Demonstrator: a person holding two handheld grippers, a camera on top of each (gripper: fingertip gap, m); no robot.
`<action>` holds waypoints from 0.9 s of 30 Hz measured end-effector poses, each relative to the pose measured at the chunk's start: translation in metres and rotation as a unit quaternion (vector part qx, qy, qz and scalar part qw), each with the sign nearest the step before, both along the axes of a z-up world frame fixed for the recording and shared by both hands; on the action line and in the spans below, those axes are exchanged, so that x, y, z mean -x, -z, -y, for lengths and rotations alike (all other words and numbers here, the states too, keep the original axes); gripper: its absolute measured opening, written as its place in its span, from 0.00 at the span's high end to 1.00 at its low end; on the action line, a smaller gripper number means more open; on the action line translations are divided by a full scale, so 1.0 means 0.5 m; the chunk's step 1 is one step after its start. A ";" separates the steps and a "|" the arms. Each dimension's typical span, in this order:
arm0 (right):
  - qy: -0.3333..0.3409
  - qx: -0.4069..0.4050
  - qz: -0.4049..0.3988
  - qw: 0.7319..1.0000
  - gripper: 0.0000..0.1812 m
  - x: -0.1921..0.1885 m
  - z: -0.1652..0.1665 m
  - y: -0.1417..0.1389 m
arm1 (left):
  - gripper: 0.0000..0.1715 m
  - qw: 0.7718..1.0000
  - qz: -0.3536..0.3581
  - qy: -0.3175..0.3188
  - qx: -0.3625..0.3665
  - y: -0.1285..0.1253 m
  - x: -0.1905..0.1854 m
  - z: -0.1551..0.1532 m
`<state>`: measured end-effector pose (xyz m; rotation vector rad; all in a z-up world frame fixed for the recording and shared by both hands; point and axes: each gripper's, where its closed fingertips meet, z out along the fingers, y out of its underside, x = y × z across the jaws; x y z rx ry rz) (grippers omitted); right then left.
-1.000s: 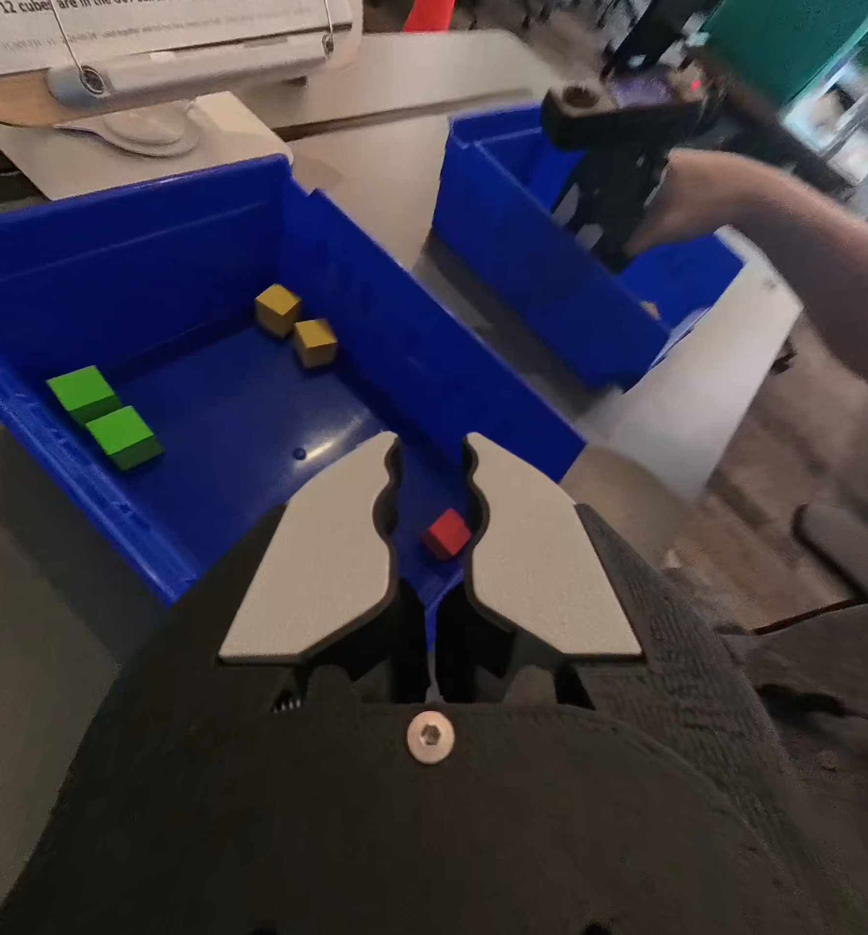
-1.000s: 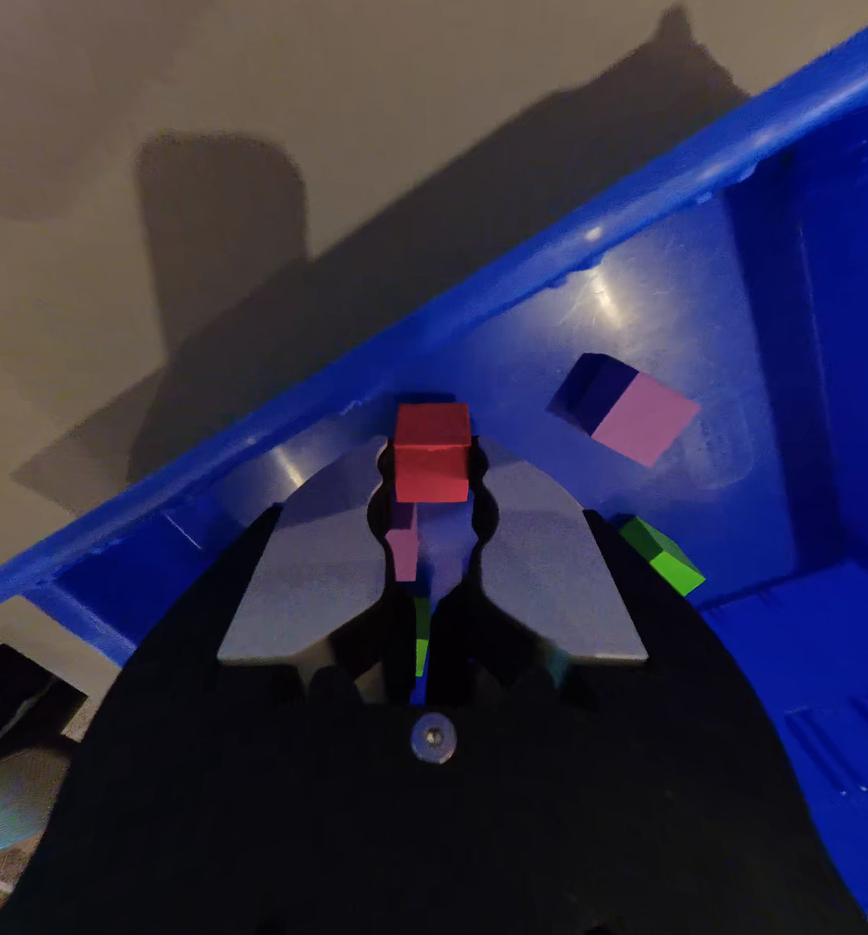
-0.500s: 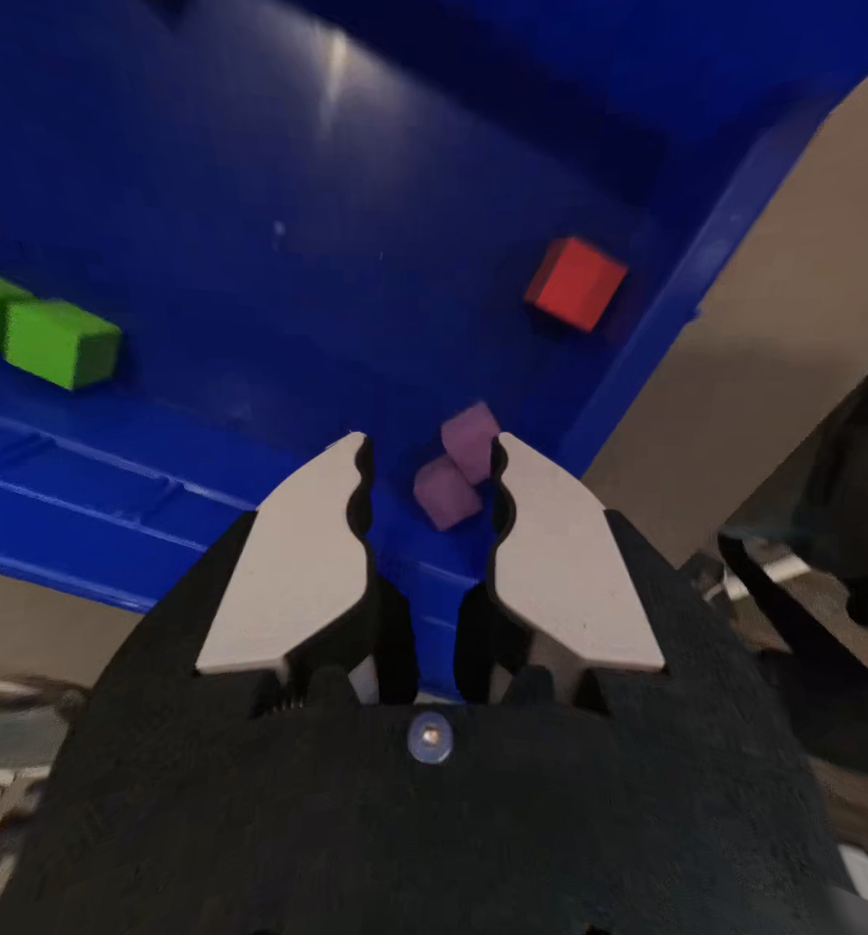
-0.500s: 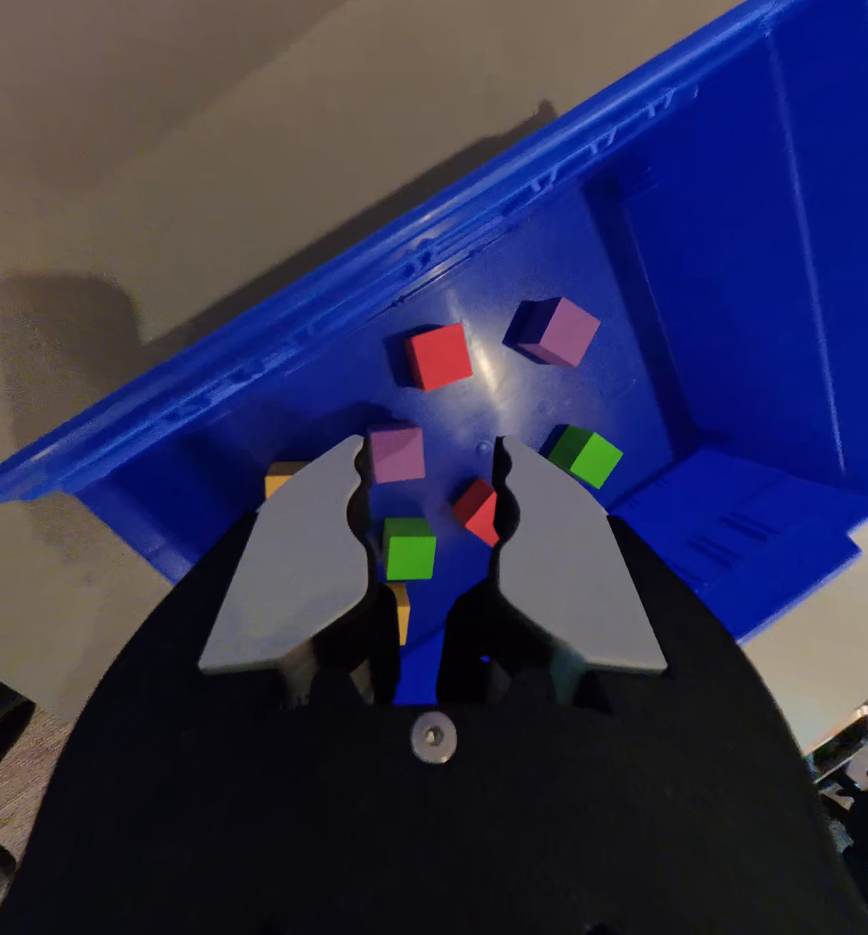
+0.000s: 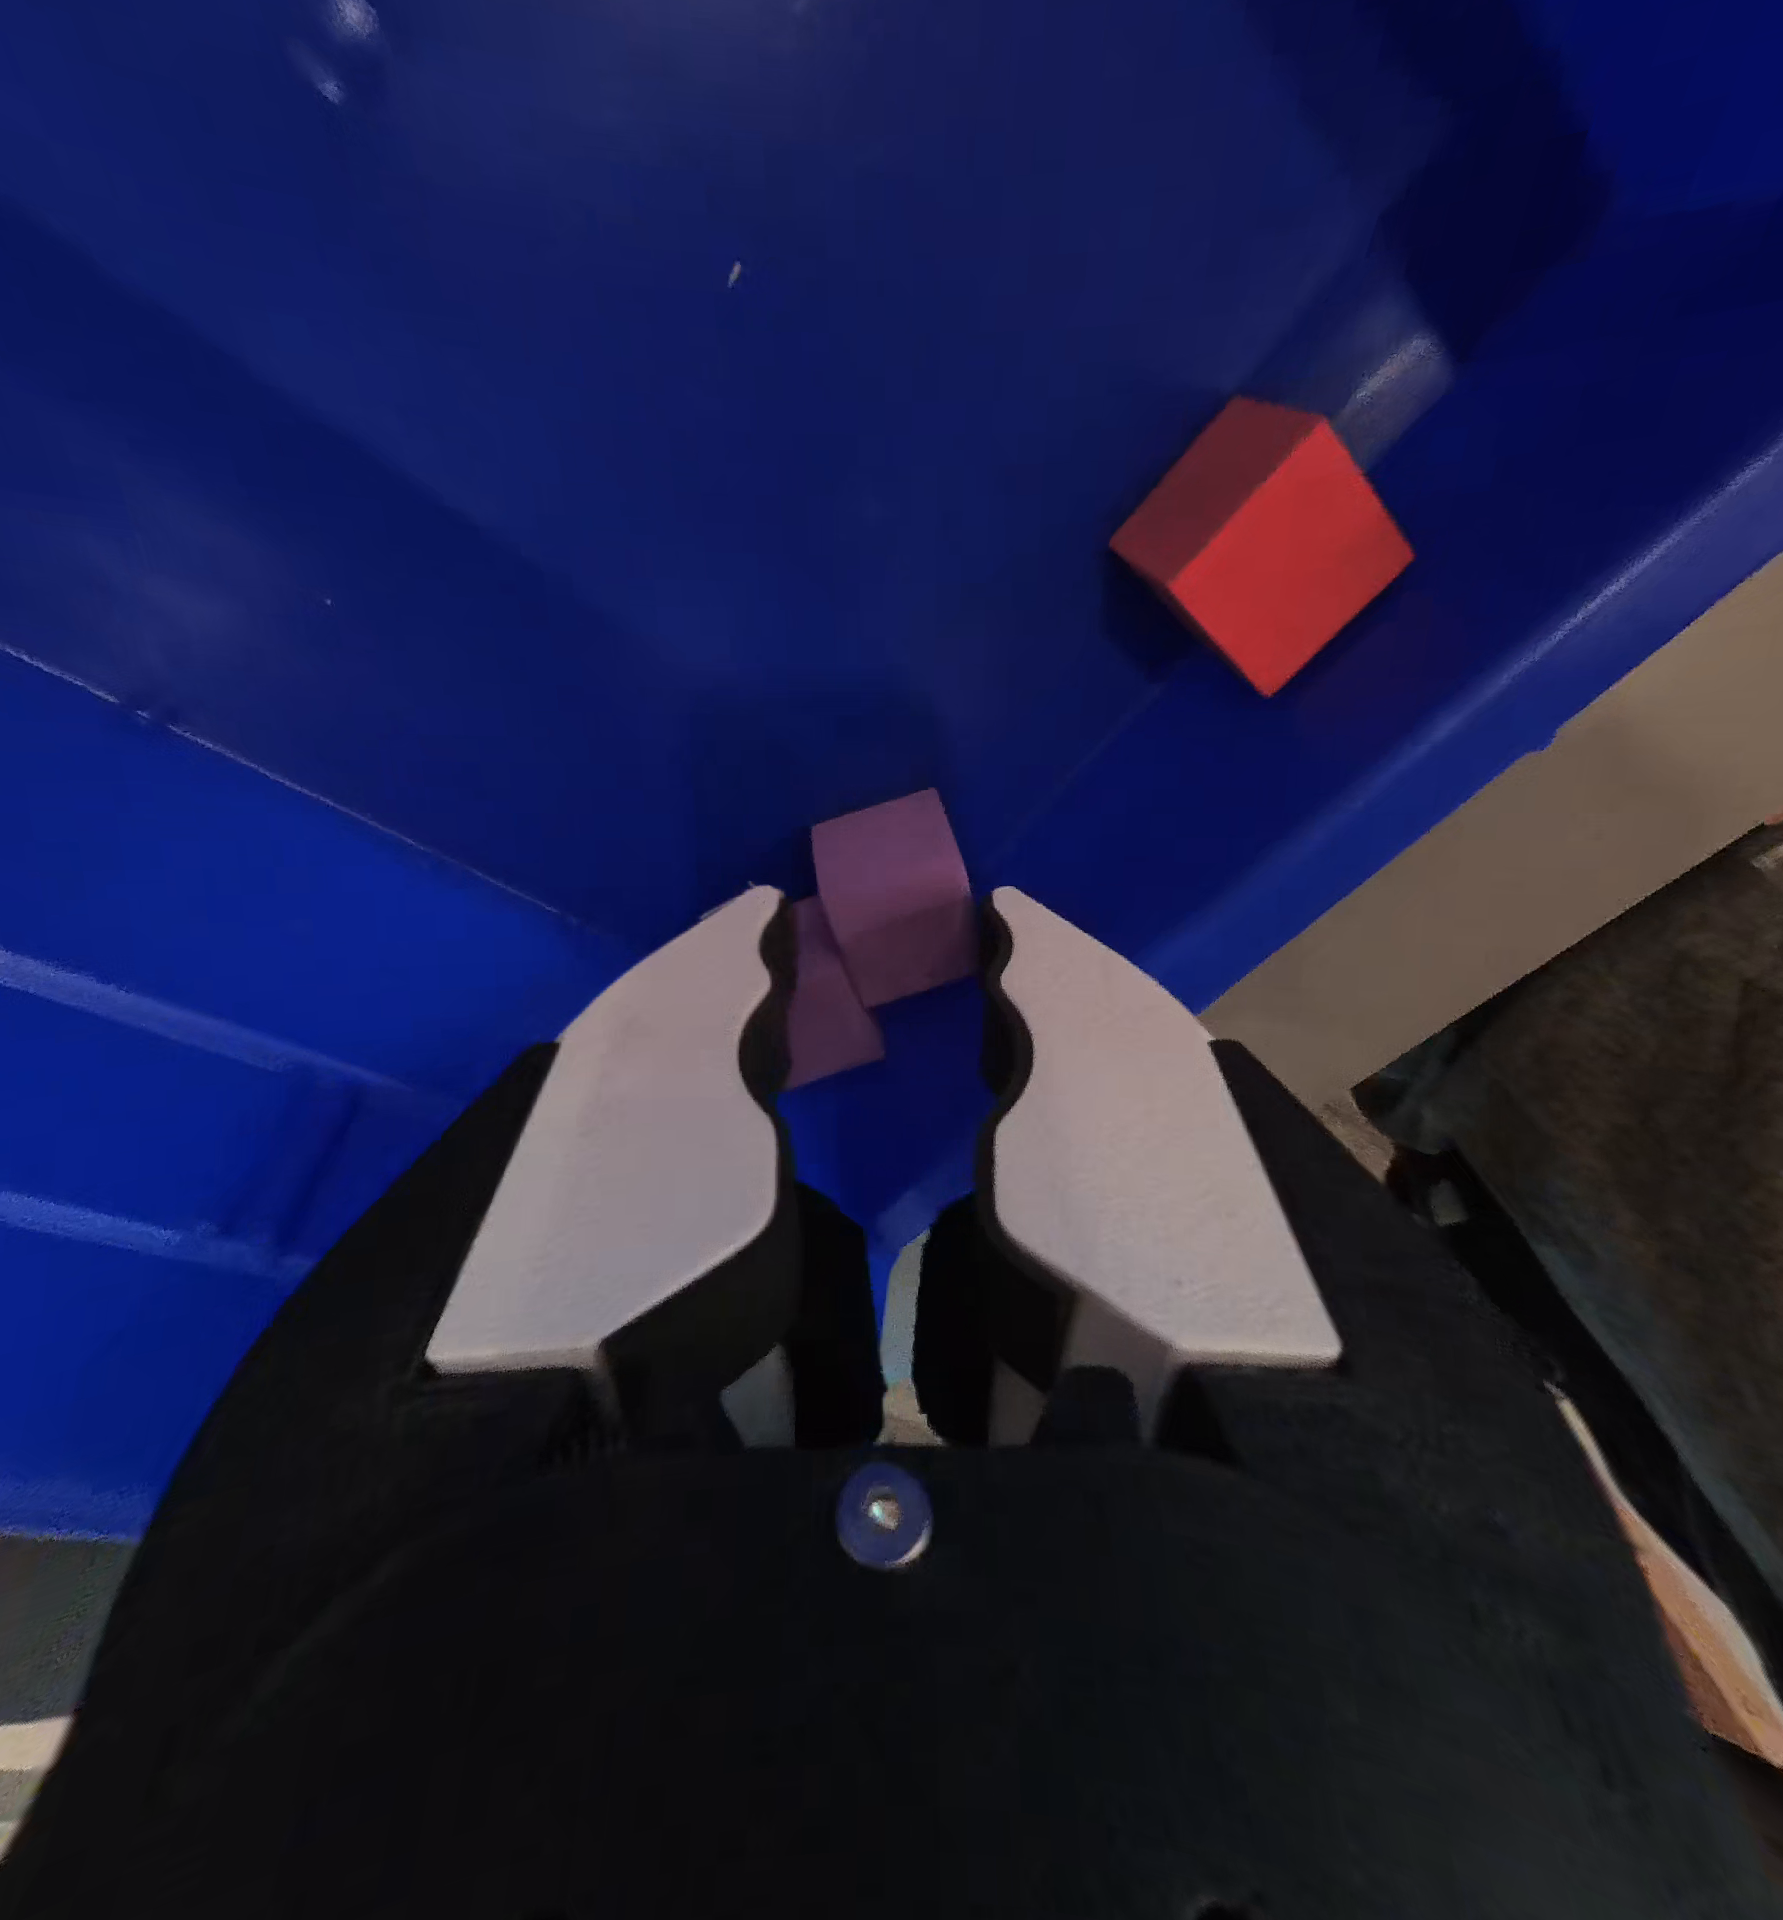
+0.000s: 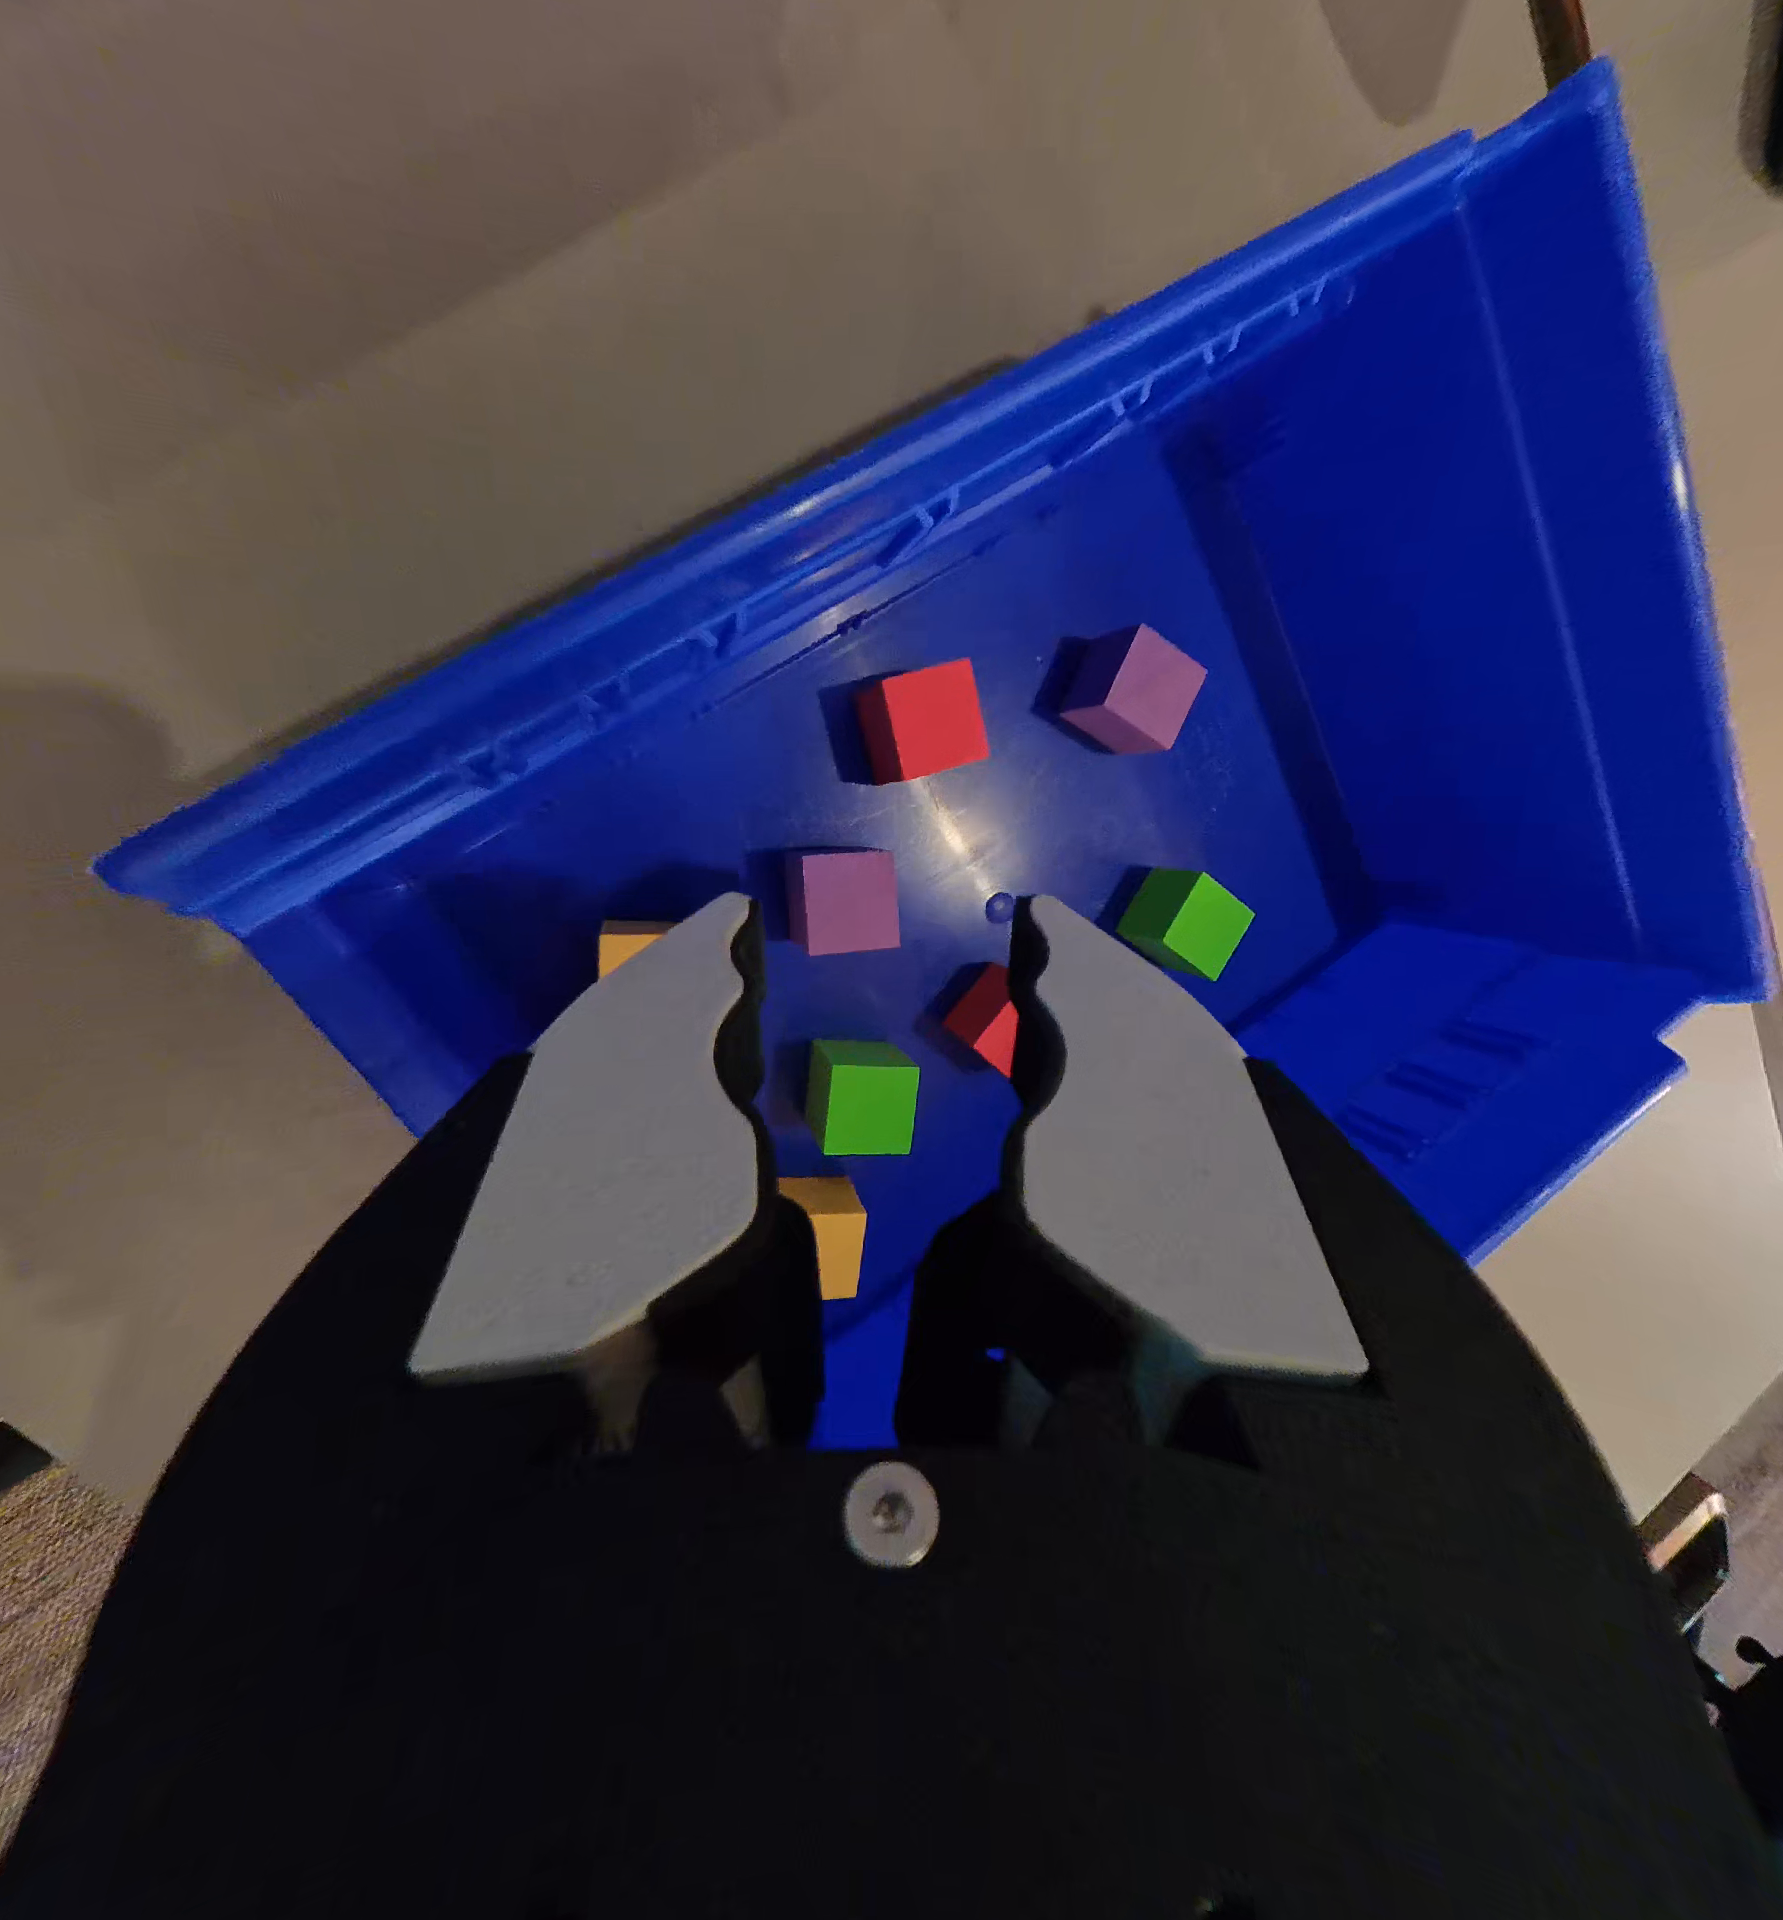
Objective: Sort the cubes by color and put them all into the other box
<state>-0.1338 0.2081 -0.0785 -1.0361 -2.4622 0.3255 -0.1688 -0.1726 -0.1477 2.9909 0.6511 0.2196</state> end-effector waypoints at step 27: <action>-0.282 0.249 -0.295 0.878 0.73 -0.105 0.485 -0.230 | 0.84 0.707 0.362 -0.022 -0.608 -0.389 -0.194 -0.253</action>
